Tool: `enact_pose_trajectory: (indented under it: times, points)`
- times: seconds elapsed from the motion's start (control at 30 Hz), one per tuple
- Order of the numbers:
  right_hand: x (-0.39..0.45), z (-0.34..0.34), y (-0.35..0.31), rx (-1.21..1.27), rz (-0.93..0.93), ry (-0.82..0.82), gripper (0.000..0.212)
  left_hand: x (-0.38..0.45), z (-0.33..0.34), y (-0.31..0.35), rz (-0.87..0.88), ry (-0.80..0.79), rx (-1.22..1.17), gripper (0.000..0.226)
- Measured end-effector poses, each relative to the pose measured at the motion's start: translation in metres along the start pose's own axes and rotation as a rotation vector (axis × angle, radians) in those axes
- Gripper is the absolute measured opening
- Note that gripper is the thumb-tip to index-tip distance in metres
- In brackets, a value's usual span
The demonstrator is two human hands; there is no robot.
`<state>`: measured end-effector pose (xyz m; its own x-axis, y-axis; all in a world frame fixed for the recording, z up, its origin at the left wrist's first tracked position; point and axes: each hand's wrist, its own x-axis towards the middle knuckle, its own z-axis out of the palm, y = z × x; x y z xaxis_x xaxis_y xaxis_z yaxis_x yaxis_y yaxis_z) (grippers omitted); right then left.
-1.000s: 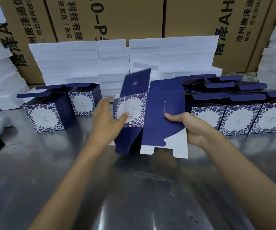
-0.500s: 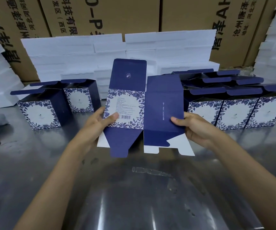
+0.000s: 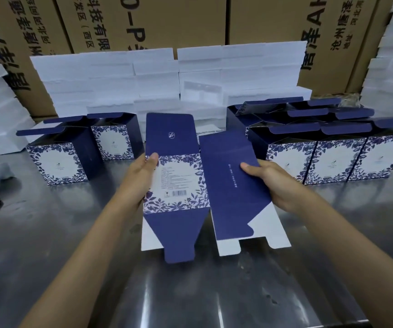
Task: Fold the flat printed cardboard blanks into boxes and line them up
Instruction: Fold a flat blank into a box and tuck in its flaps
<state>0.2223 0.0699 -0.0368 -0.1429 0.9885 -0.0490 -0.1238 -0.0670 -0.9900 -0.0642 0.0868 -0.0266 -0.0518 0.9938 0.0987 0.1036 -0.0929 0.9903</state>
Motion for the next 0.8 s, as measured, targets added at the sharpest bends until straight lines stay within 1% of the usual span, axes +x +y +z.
enact_pose_trajectory:
  times: [0.07,0.13,0.27,0.3,0.37,0.4,0.43,0.47,0.53,0.6,0.67,0.8]
  points:
    - [0.0,0.003,0.001,0.049,0.015,-0.005,0.024,0.0,0.0,0.002,0.039,0.06,0.032,0.022]
    - [-0.001,0.004,0.0,0.058,-0.019,0.015,0.025,0.001,0.002,0.003,0.049,0.094,0.043,0.025]
    - [-0.001,0.004,-0.007,0.022,-0.071,0.135,0.023,0.001,0.006,-0.001,0.026,0.14,0.128,0.044]
    - [0.0,0.004,-0.01,0.022,-0.083,0.155,0.023,-0.002,0.008,-0.001,0.049,0.151,0.145,0.052]
    - [0.002,0.005,-0.02,0.038,-0.114,0.191,0.024,-0.005,0.009,-0.001,0.135,0.135,0.233,0.079]
    - [0.004,0.005,-0.027,0.053,-0.125,0.211,0.025,-0.006,0.009,0.0,0.188,0.102,0.31,0.089]
    - [0.007,0.006,-0.033,0.074,-0.128,0.231,0.025,-0.007,0.01,0.002,0.234,0.051,0.373,0.094]
    - [0.01,0.007,-0.04,0.103,-0.124,0.243,0.027,-0.009,0.012,0.007,0.272,-0.024,0.412,0.096]
    - [0.014,0.009,-0.052,0.154,-0.115,0.231,0.036,-0.01,0.017,0.014,0.292,-0.195,0.415,0.096]
    - [0.016,0.011,-0.059,0.147,-0.115,0.187,0.045,-0.011,0.022,0.02,0.274,-0.283,0.377,0.092]
    - [0.015,0.012,-0.059,0.087,-0.119,0.149,0.046,-0.009,0.026,0.024,0.257,-0.254,0.316,0.093]
    - [0.011,0.019,-0.046,-0.181,-0.126,0.072,0.031,-0.005,0.032,0.031,0.254,-0.101,0.216,0.089]
